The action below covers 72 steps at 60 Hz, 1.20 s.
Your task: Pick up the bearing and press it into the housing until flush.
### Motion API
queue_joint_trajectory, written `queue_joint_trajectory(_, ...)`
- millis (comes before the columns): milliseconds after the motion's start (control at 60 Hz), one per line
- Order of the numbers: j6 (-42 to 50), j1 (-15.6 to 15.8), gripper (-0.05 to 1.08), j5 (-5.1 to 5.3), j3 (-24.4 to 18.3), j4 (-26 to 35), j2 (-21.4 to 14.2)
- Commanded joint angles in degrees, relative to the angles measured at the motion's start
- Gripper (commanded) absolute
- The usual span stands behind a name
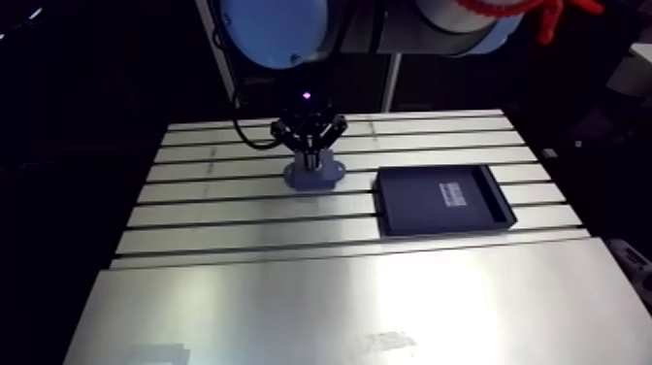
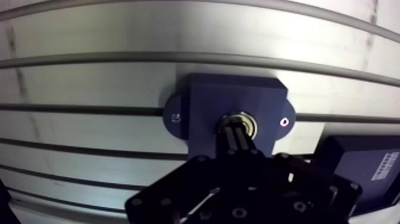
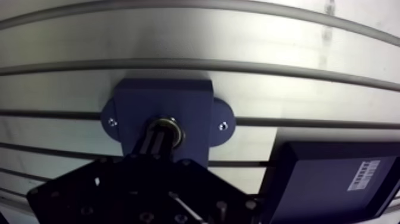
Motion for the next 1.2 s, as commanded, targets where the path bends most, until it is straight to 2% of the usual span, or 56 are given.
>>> queue_joint_trajectory(17,0.0,0.1,1.08,-0.02,0.0,0.0,0.1)
queue_joint_trajectory(733,-0.1,0.0,1.08,-0.02,0.2,0.0,0.1)
queue_joint_trajectory(1200,0.0,-0.1,1.08,-0.10,-0.5,0.7,-1.9)
